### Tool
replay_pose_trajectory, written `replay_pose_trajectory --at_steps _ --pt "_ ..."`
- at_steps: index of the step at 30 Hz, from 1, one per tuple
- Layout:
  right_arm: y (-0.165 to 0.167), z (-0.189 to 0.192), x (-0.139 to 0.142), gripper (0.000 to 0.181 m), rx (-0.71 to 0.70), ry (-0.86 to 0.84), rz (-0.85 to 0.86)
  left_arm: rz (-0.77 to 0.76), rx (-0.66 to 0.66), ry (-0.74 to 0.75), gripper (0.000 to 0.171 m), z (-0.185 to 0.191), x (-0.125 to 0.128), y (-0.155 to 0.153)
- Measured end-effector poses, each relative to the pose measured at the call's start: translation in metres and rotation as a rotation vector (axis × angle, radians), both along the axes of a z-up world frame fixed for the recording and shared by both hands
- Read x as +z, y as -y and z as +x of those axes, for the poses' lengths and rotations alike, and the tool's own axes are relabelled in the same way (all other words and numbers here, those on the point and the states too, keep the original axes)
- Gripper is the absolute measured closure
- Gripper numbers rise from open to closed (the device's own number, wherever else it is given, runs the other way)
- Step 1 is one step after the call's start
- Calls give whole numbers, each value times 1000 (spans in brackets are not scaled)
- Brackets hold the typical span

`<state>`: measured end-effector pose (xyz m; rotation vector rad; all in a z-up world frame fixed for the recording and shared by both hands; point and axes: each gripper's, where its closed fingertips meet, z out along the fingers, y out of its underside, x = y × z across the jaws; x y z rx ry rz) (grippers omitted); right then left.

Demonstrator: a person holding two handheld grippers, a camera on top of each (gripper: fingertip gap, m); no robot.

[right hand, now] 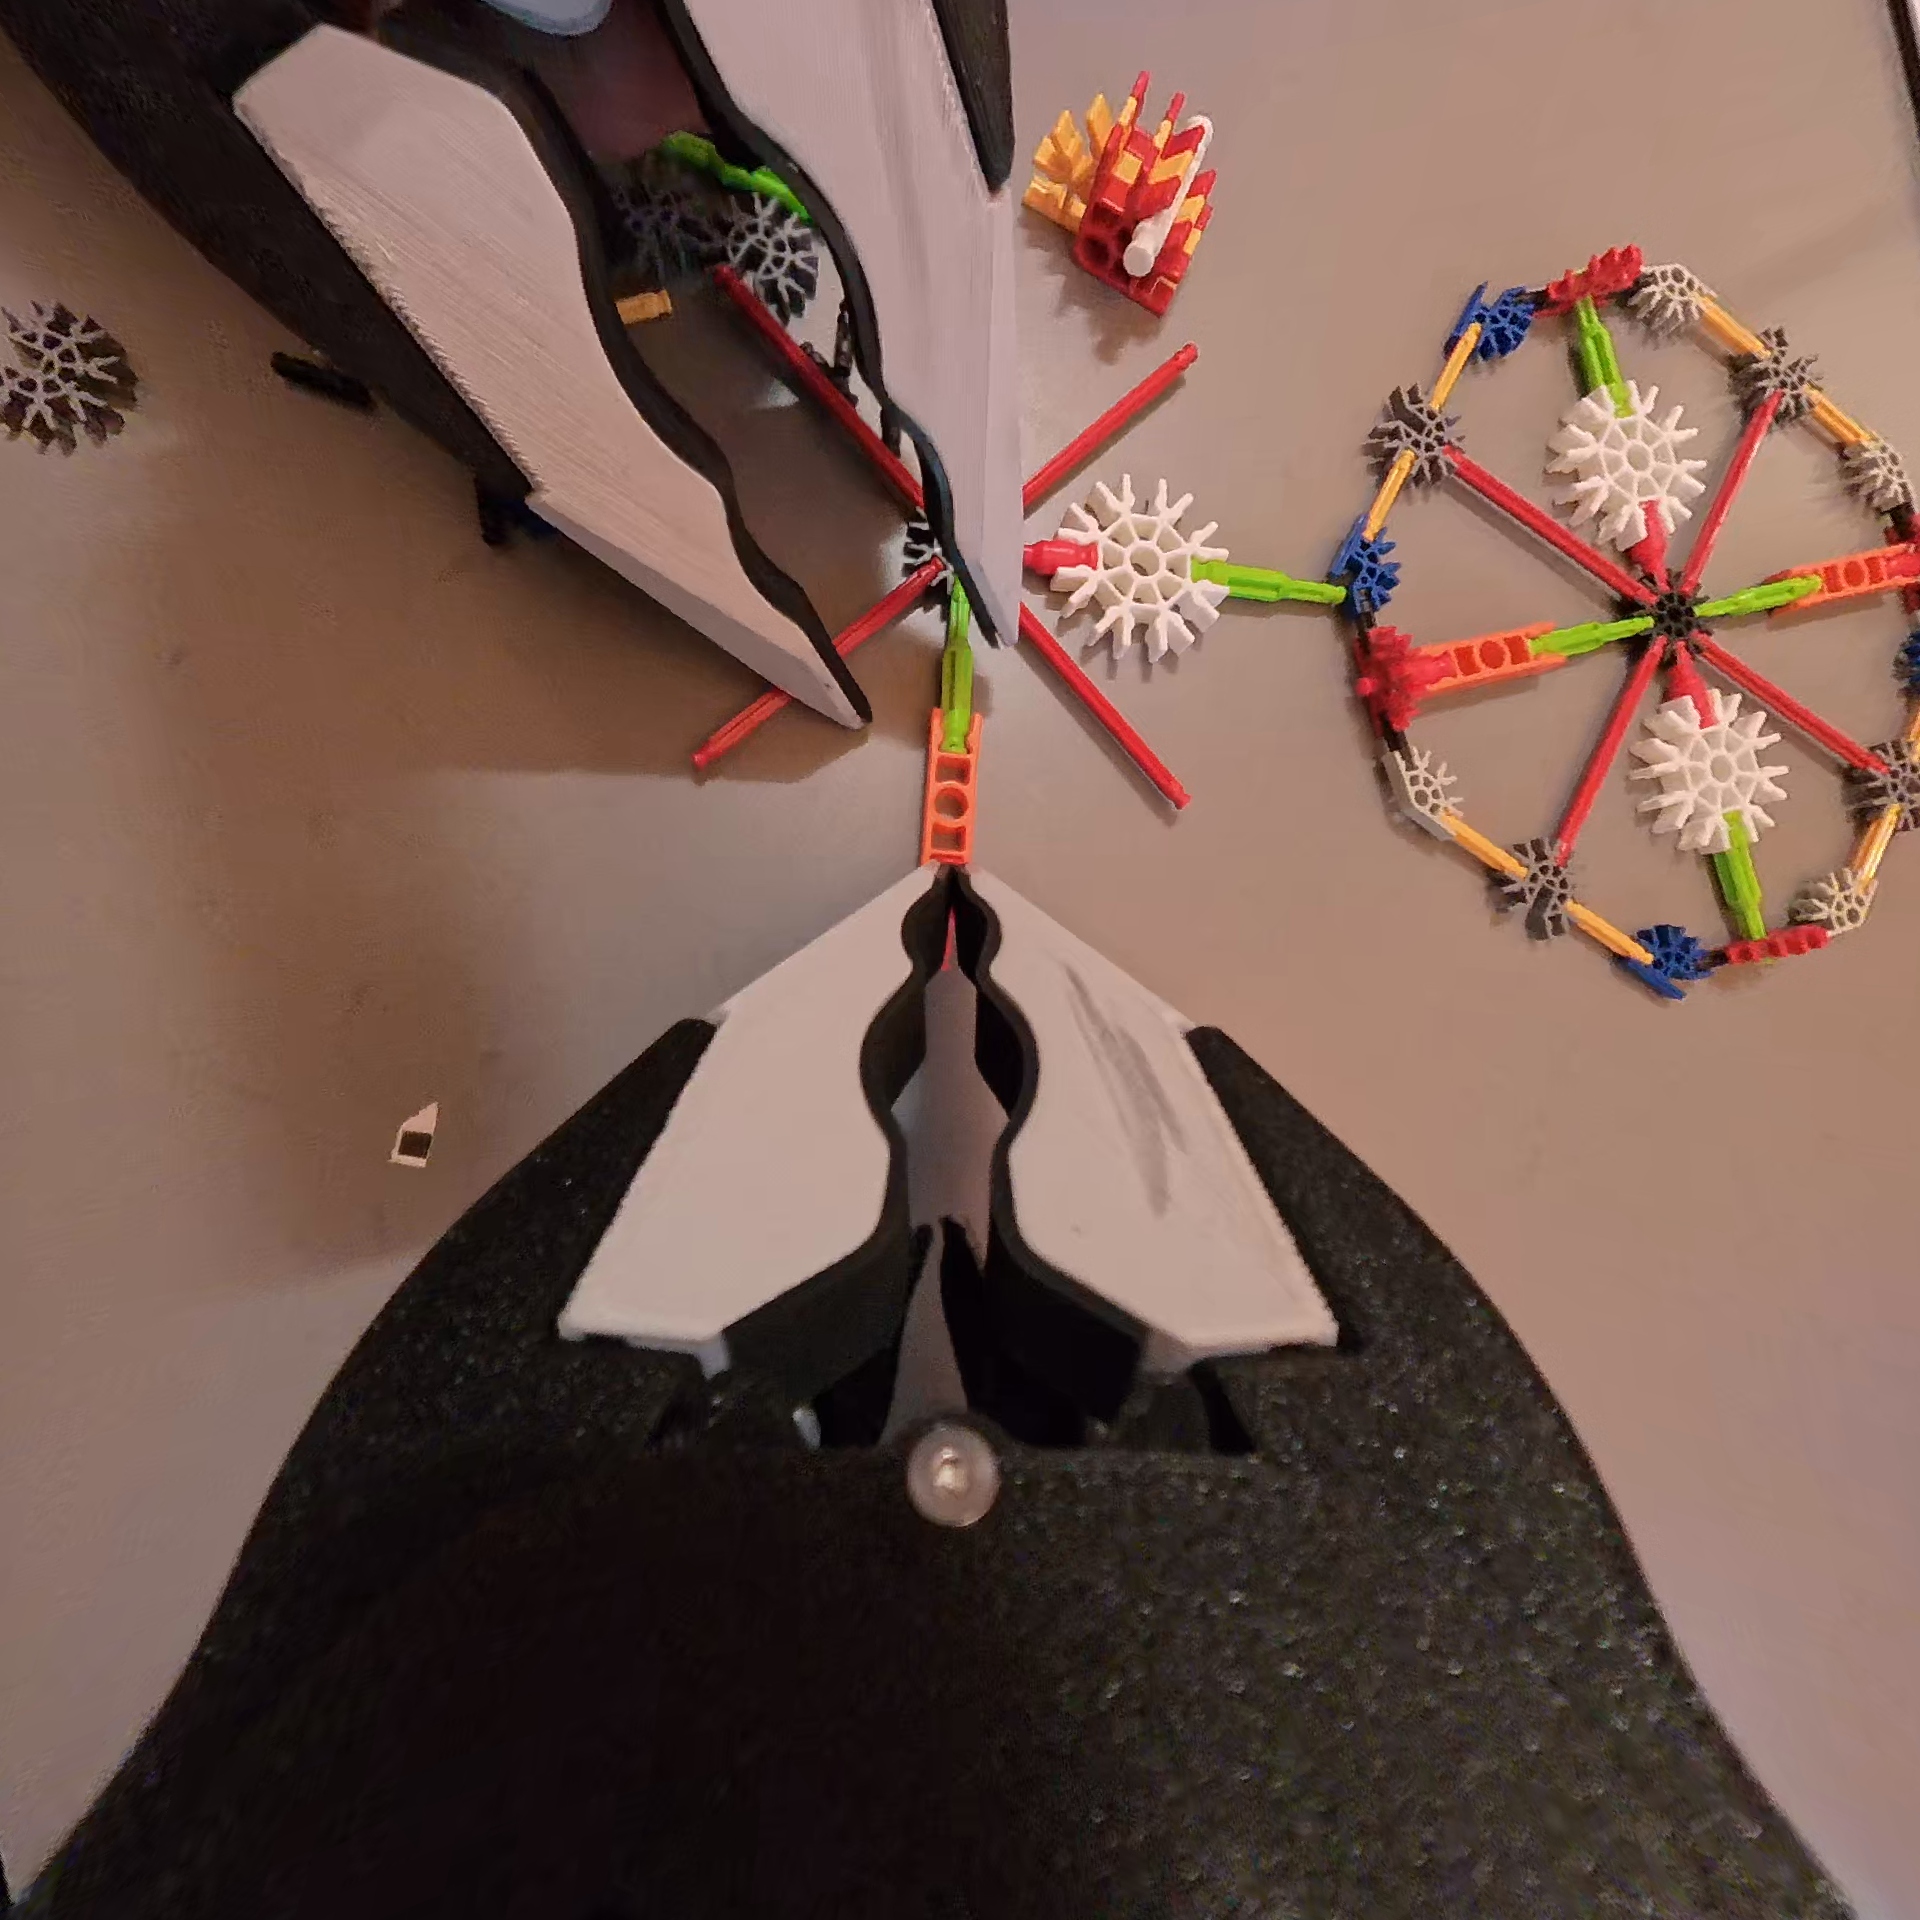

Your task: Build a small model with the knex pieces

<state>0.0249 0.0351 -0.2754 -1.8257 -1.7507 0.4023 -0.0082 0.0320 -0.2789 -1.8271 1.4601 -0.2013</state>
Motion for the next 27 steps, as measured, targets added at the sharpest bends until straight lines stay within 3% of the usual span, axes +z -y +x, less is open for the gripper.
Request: replay_pose_trajectory --at_steps 27 --pt "7 -23 -3 181 127 245 -58 -40 10 21 146 -1 -1 1"
